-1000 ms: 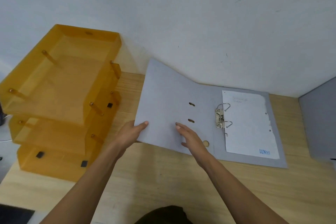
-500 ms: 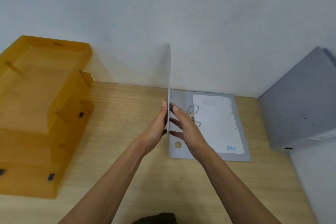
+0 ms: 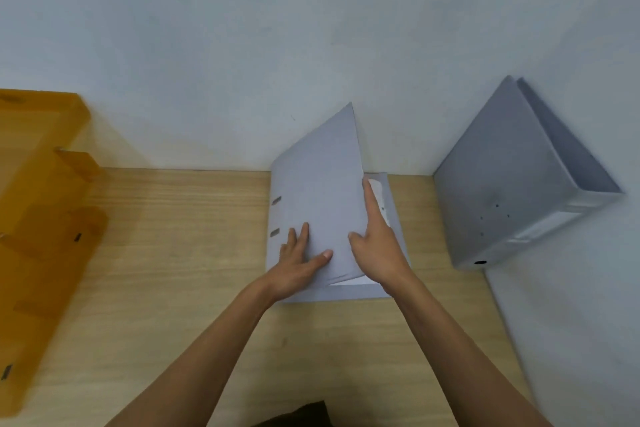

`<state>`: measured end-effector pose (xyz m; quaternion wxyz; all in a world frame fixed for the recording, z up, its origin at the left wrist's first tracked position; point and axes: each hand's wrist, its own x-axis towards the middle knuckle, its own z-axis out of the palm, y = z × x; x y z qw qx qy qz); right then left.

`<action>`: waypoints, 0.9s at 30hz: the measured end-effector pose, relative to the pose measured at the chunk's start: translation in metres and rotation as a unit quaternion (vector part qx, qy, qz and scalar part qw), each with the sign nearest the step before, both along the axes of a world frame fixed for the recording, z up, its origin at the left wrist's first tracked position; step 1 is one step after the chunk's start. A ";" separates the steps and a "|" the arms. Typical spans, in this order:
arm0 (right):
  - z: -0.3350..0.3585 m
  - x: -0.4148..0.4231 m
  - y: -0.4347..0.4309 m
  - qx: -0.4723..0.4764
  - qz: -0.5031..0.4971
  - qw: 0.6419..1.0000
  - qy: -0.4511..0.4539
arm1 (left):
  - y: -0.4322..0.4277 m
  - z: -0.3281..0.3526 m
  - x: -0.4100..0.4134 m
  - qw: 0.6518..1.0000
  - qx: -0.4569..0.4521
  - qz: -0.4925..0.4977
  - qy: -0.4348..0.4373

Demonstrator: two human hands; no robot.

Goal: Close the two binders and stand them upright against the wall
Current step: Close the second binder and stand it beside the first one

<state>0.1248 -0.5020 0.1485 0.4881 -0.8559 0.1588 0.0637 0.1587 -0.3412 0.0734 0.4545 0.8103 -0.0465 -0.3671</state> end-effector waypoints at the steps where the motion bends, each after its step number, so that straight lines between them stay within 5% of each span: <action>1: -0.001 -0.003 -0.006 0.006 0.001 1.000 -0.002 | 0.002 -0.008 0.000 1.000 0.017 0.011 0.000; 9: -0.051 -0.060 -0.089 0.048 -0.062 0.996 0.049 | -0.010 -0.058 -0.022 0.981 0.048 0.181 -0.053; 13: -0.081 -0.067 -0.109 -0.027 -0.102 0.992 0.075 | -0.019 -0.060 -0.029 0.974 0.023 0.220 -0.047; 27: -0.155 -0.088 -0.119 -0.101 0.134 0.960 0.225 | -0.044 -0.078 -0.053 0.966 0.107 0.232 -0.049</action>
